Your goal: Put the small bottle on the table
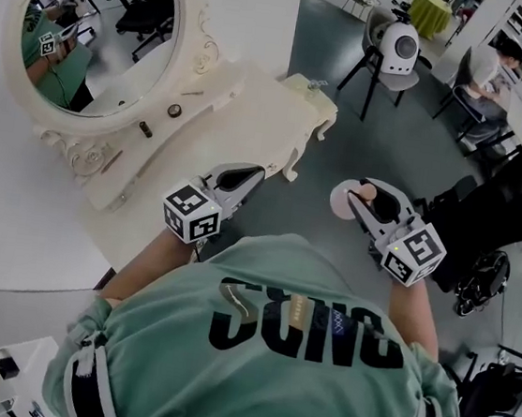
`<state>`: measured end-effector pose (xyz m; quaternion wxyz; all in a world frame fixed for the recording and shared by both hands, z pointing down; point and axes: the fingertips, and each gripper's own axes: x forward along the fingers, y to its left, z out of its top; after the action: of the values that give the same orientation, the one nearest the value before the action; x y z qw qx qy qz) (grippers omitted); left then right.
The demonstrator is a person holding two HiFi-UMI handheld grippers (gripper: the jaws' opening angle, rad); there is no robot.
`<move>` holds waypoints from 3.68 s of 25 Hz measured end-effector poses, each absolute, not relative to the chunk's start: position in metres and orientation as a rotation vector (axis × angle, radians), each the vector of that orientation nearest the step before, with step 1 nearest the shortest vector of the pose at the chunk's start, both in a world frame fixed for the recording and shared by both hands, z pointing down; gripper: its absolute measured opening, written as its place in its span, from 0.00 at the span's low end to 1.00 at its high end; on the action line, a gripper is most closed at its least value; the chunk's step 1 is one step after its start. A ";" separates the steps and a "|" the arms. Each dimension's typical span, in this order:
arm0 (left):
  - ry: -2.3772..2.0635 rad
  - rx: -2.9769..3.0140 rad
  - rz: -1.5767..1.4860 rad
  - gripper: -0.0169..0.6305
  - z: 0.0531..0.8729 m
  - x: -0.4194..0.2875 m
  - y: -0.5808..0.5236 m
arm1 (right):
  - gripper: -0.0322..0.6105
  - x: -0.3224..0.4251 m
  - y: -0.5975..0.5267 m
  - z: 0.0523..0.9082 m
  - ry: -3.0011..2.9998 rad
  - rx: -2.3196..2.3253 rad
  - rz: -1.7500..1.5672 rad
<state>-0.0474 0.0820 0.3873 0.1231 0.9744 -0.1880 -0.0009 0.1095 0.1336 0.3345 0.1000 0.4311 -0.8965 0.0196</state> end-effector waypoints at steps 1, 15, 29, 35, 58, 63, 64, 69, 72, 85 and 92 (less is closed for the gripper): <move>-0.538 2.847 0.000 0.04 0.387 -0.054 0.068 | 0.25 0.102 0.120 0.332 -2.650 1.284 0.056; -0.488 2.797 -0.028 0.04 0.411 -0.122 -0.048 | 0.25 0.036 -0.010 0.324 -2.613 1.334 0.078; -0.603 2.763 -0.020 0.04 0.422 -0.112 -0.086 | 0.25 0.057 -0.068 0.337 -2.672 1.224 0.089; -0.806 2.720 -0.009 0.04 0.423 -0.081 -0.112 | 0.25 0.094 -0.117 0.339 -2.777 1.060 0.076; -1.201 2.680 -0.060 0.04 0.389 0.023 -0.220 | 0.25 0.171 -0.247 0.340 -2.860 0.625 -0.030; -1.177 2.703 -0.077 0.04 0.382 0.007 -0.229 | 0.25 0.147 -0.253 0.339 -2.850 0.622 -0.029; -1.174 2.706 -0.080 0.04 0.382 0.004 -0.231 | 0.25 0.144 -0.254 0.337 -2.850 0.622 -0.034; -1.159 2.703 -0.088 0.04 0.382 -0.006 -0.239 | 0.25 0.124 -0.263 0.324 -2.843 0.611 -0.056; -1.142 2.689 -0.069 0.04 0.392 -0.007 -0.241 | 0.25 0.115 -0.269 0.327 -2.844 0.604 -0.040; -1.073 2.649 0.056 0.04 0.474 -0.007 -0.281 | 0.25 0.080 -0.325 0.415 -2.805 0.586 0.037; -1.037 2.645 0.087 0.04 0.531 -0.004 -0.317 | 0.25 0.061 -0.359 0.484 -2.762 0.584 0.010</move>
<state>-0.0044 -0.3166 0.5307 0.1488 0.9202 -0.3608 0.0303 0.0615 -0.3594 0.4842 0.1584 0.2042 -0.9660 0.0035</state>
